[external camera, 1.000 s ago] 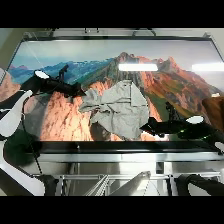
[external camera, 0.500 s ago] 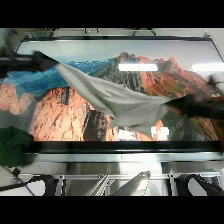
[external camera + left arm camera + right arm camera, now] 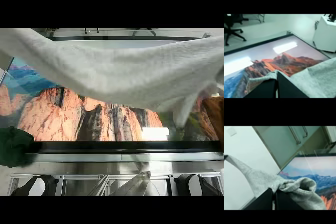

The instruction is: Fold the shirts.

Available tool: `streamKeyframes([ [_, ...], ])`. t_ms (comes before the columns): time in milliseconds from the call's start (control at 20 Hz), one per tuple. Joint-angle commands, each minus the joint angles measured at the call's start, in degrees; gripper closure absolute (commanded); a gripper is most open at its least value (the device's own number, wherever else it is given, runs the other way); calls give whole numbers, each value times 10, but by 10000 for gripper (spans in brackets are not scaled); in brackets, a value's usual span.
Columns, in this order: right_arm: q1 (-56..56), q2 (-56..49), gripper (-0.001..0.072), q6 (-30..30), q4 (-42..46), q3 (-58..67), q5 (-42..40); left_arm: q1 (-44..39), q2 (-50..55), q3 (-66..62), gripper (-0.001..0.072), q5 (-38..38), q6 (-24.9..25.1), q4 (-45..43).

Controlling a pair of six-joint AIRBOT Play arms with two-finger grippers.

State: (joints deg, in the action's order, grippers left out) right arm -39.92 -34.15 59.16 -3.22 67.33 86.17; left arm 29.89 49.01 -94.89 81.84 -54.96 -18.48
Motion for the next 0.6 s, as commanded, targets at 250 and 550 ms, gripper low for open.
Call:
streamKeyframes([
  [250,32,-76,692,-8,174,57,-47,-72,11,64,688,19,-26,-86],
  [550,218,-300,691,-9,299,-37,-118,-251,226,235,691,8,-28,-213],
])
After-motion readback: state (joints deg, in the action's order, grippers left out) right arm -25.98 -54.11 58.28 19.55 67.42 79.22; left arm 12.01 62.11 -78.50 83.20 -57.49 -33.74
